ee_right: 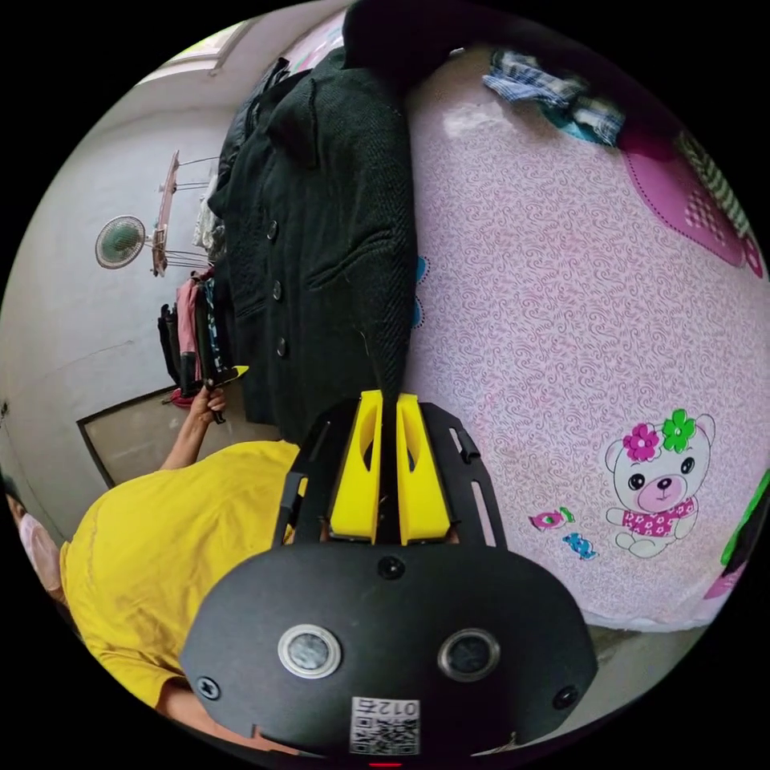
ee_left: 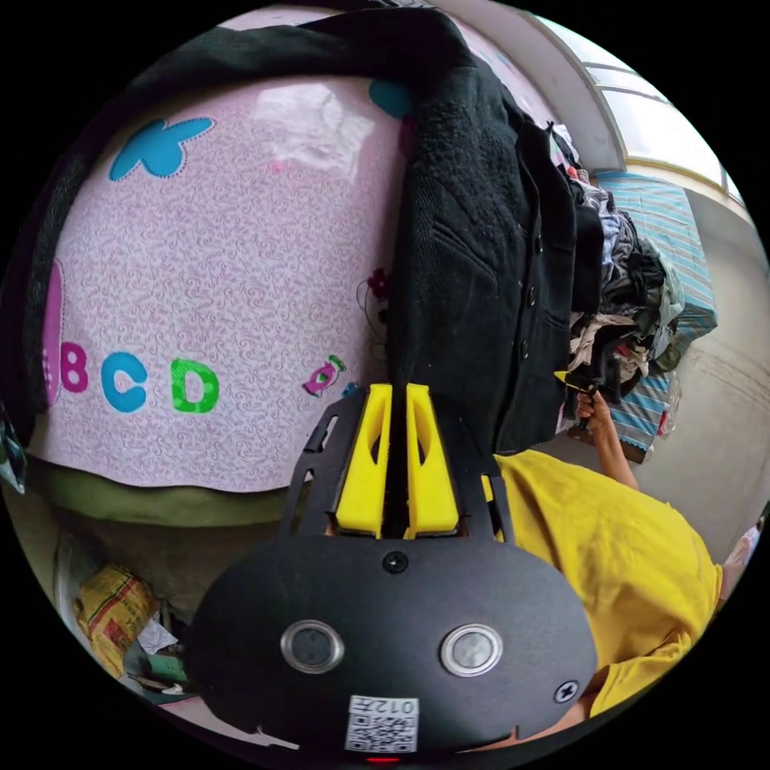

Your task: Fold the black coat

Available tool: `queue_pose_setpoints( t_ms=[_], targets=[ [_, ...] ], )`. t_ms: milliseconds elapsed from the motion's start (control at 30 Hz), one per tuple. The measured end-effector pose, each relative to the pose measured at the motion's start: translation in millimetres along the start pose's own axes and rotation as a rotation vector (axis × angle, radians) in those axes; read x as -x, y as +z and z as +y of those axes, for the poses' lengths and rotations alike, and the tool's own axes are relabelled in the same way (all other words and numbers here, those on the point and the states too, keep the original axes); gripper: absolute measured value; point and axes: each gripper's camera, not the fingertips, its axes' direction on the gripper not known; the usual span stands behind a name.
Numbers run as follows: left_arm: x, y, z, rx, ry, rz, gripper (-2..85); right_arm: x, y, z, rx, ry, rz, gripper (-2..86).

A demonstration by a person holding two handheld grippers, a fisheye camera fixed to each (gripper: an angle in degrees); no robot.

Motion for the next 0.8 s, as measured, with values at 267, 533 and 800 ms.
queue_pose_setpoints(
  t_ms=[267, 533, 800],
  targets=[
    [-5.0, 16.0, 28.7, 0.010, -0.047, 0.010, 1.0, -1.5, 3.4, 16.3, -0.023, 0.084, 0.004, 1.7],
    [-18.8, -5.2, 37.0, -0.094, -0.064, -0.056, 0.7, 36.0, -8.4, 8.2, 0.008, 0.050, 0.122, 1.1],
    [-125.5, -67.7, -61.1, -0.285, 0.210, -0.093, 0.5, 149.9, -69.9, -83.8, -0.244, -0.171, 0.327, 0.0]
  ],
)
